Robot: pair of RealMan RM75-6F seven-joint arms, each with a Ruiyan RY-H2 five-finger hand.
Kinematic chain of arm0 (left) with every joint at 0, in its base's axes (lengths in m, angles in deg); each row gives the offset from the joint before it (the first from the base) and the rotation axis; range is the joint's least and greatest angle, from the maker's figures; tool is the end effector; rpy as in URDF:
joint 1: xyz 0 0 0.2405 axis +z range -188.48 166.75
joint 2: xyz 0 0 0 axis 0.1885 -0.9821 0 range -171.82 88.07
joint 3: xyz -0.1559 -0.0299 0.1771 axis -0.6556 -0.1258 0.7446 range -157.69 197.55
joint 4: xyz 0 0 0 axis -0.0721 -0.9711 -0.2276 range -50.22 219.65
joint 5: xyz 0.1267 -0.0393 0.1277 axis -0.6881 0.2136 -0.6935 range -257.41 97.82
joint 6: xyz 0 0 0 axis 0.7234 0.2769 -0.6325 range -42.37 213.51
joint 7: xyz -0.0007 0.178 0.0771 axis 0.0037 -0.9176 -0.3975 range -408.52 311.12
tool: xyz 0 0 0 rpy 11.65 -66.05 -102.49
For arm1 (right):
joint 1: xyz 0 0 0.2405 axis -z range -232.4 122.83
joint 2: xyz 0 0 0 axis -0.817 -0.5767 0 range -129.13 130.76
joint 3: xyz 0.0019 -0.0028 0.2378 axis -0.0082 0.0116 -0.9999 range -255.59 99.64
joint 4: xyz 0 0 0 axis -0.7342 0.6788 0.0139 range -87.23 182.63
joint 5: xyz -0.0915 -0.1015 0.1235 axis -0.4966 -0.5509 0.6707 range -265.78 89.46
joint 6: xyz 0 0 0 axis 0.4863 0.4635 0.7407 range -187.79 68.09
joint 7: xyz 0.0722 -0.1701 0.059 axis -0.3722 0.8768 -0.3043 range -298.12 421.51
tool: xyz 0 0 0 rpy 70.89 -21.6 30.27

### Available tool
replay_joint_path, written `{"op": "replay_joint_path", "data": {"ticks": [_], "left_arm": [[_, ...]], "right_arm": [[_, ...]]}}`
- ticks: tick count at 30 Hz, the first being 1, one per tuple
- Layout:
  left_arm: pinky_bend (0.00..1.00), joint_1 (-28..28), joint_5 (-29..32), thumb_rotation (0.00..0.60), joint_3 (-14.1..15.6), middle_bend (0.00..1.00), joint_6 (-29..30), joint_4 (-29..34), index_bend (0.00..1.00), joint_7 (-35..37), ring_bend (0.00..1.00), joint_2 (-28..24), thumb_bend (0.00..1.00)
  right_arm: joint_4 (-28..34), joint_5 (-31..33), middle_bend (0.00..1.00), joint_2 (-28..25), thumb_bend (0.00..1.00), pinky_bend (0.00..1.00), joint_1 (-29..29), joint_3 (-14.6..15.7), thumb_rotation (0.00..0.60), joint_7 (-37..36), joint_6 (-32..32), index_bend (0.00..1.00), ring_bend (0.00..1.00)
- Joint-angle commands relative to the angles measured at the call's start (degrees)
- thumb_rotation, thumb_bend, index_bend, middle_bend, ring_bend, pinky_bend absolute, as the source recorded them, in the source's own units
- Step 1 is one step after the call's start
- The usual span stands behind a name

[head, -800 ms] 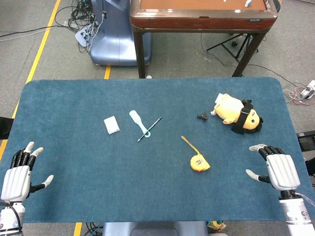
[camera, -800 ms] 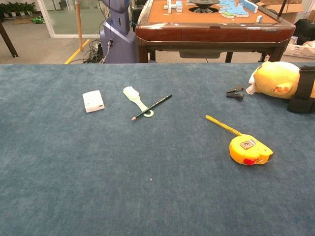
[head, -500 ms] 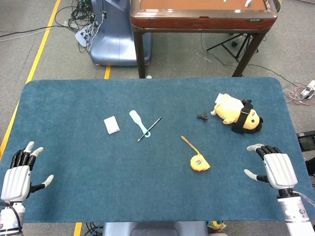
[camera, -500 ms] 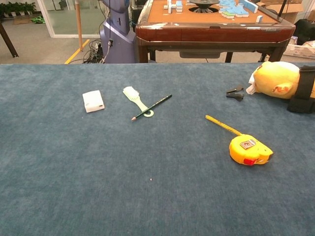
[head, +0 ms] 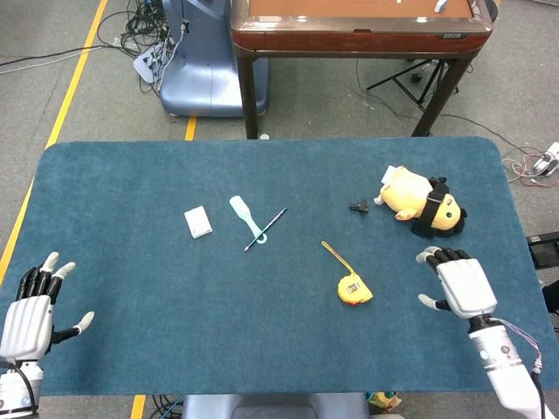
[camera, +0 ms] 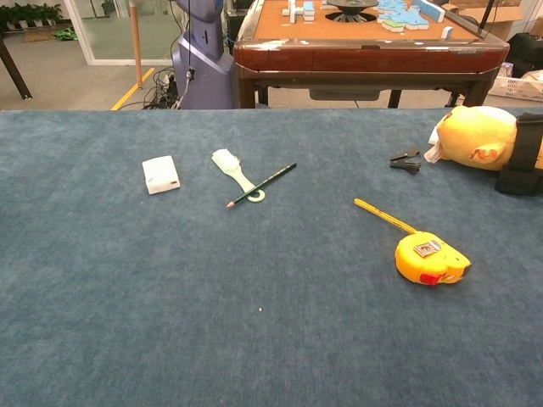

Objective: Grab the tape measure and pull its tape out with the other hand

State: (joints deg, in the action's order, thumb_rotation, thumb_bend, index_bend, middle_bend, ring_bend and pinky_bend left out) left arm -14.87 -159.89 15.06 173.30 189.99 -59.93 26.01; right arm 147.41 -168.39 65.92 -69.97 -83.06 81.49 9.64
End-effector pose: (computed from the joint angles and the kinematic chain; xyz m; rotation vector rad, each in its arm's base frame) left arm -0.2548 0.2251 0.1592 -1.2435 -0.9897 -0.9486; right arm -0.2412 -0.2737 0.1207 1.6594 -0.8256 0.7221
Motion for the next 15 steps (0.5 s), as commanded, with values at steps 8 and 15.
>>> {"op": "replay_joint_path", "data": {"ticks": [8, 15], "left_arm": [[0.02, 0.72, -0.38, 0.600, 0.19, 0.00, 1.01, 0.78, 0.16, 0.08, 0.00, -0.78, 0.18], [0.02, 1.05, -0.39, 0.600, 0.15, 0.00, 1.43, 0.93, 0.16, 0.13, 0.00, -0.97, 0.18]], "right_arm": [[-8.25, 2.62, 0.07, 8.53, 0.01, 0.17, -6.58, 0.02, 0.600, 6.61, -7.30, 0.06, 0.04], [-13.47, 2.43, 0.06, 12.69, 0.01, 0.16, -8.70, 0.55, 0.600, 7.24, -9.12, 0.01, 0.03]]}}
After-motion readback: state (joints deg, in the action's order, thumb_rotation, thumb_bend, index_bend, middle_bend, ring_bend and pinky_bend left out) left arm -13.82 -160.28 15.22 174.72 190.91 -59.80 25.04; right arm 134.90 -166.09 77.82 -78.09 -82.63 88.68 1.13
